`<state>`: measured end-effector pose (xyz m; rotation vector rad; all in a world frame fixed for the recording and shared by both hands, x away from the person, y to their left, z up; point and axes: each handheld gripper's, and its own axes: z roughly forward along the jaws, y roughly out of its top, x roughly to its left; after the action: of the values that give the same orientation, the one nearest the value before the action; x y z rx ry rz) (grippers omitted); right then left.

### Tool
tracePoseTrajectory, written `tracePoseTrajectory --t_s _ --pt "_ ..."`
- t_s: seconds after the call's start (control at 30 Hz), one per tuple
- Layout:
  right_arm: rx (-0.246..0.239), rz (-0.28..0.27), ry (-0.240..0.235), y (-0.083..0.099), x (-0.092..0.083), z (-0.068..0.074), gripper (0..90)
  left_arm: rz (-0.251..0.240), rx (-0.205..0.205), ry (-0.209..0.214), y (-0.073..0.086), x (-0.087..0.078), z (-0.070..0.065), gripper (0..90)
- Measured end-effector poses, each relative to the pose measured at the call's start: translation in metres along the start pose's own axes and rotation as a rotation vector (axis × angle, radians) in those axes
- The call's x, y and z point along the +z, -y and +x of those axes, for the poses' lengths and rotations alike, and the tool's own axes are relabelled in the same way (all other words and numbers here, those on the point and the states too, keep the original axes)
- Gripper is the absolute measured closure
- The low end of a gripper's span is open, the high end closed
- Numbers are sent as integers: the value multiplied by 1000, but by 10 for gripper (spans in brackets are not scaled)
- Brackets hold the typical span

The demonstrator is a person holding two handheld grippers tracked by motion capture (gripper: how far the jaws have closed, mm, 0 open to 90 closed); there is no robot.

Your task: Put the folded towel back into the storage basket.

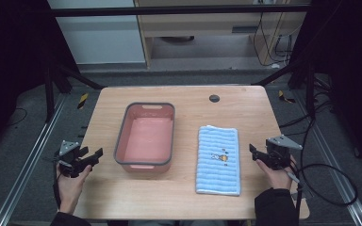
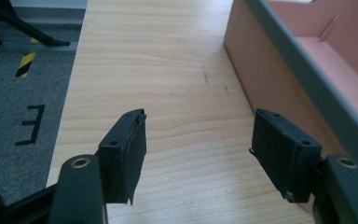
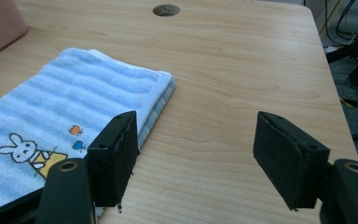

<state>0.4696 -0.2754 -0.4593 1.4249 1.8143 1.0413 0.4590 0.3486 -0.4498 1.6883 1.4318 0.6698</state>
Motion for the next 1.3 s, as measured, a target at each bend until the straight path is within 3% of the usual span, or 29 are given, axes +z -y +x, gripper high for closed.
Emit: tracePoseTrajectory --t_s 0.33,0.67,1.3 --pt "-4 -22 -32 -9 -7 3 318 -32 15 31 -13 -15 -11 298" --pt "1 -49 -40 -20 -16 9 337 -97 47 86 -29 -33 -34 280" --pt "2 -60 -45 -30 -23 3 323 -137 97 156 -40 -42 -70 291"
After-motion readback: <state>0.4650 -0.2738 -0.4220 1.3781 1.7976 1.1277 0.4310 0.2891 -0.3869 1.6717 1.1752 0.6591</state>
